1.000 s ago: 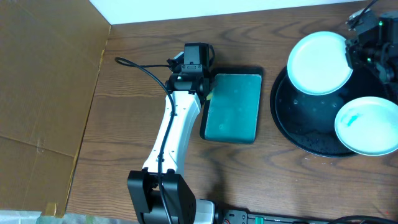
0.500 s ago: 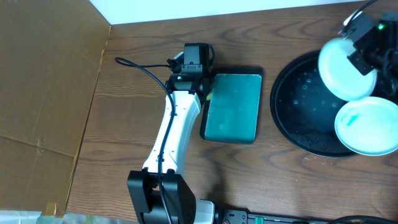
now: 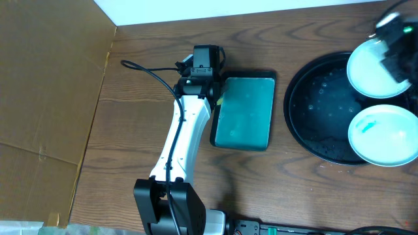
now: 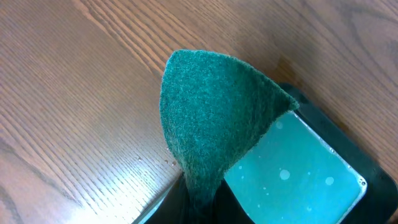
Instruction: Clean dirty plates on tray and stack at the side
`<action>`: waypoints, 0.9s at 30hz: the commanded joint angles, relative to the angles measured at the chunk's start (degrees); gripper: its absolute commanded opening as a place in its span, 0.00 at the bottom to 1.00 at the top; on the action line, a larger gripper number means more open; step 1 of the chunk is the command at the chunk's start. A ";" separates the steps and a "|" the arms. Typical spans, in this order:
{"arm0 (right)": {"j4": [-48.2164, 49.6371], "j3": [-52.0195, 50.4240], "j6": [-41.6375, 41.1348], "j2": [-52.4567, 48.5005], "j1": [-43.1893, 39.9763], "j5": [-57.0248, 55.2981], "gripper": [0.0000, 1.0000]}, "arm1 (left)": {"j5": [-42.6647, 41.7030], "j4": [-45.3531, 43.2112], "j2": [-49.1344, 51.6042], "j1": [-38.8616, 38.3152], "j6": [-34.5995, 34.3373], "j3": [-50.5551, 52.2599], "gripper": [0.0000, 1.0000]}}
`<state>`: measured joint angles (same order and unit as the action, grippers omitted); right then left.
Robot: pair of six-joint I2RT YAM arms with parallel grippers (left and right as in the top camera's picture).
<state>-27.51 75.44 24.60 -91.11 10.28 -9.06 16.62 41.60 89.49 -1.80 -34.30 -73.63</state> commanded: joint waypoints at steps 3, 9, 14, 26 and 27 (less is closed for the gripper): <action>-1.66 0.26 -12.87 -2.29 -9.81 13.16 0.69 | 0.50 -0.11 0.00 0.17 -0.31 0.66 0.07; 3.02 0.26 -12.72 -9.92 -17.27 24.17 0.82 | 0.50 -0.09 0.00 0.17 -0.31 0.66 0.07; 9.77 0.26 -11.47 -17.57 -21.53 39.04 0.84 | 0.50 -0.07 0.00 0.17 -0.28 0.66 0.07; 16.33 0.26 -11.50 -26.32 -22.58 46.03 0.86 | 0.50 -0.13 0.00 0.17 -0.31 0.66 0.07; 16.57 0.26 -11.50 -26.75 -22.56 46.62 0.86 | 0.50 -0.13 0.00 0.17 -0.28 0.66 0.07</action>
<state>-11.42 75.44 13.41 -116.31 -12.38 33.87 16.64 41.58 89.49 -1.80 -34.30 -73.63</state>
